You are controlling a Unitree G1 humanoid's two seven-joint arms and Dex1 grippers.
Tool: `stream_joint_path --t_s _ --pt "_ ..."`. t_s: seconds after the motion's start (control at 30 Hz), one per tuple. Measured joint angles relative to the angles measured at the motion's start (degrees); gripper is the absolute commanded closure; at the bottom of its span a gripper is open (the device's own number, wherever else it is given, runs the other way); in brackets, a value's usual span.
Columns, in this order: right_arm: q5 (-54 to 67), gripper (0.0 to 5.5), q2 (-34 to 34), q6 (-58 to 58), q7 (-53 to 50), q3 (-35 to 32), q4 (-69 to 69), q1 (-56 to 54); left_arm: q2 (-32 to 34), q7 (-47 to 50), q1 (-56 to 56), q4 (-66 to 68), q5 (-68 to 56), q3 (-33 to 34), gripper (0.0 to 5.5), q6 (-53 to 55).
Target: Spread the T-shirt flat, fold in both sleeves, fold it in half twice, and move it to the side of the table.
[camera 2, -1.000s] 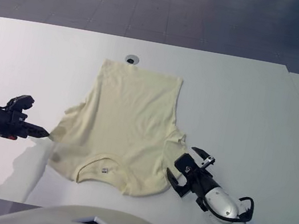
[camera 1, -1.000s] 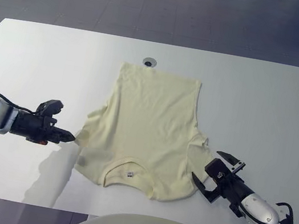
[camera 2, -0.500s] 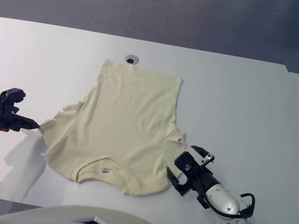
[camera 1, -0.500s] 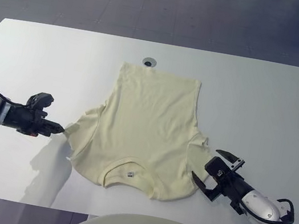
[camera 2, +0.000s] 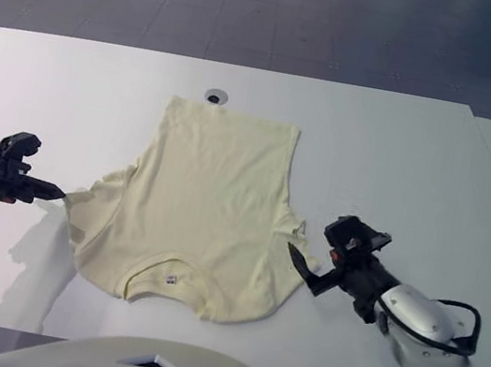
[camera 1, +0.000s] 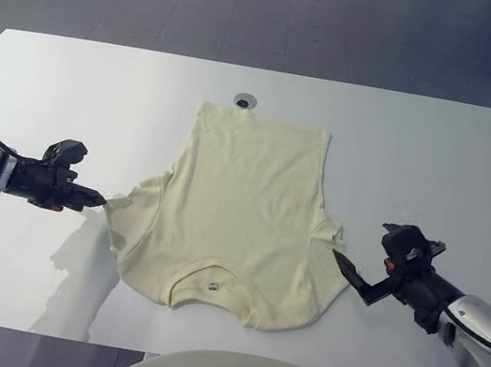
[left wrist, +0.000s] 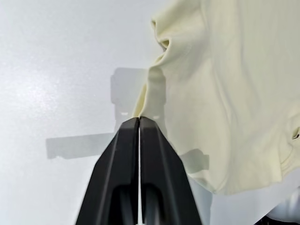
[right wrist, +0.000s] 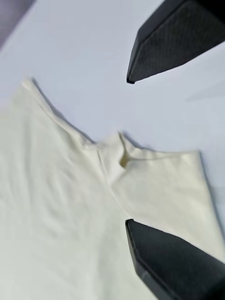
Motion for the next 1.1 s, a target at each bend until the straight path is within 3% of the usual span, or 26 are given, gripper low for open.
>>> stream_joint_path --t_s 0.57,1.1 --pt "3.8 0.1 3.2 0.7 -8.6 0.0 -0.3 2.5 -5.4 -1.3 -12.3 -16.7 -10.5 1.0 5.48 15.5" --pt "3.8 0.1 2.2 0.6 -9.0 2.4 1.5 -0.2 -23.0 23.5 -9.8 -17.2 -25.2 1.4 5.48 15.5"
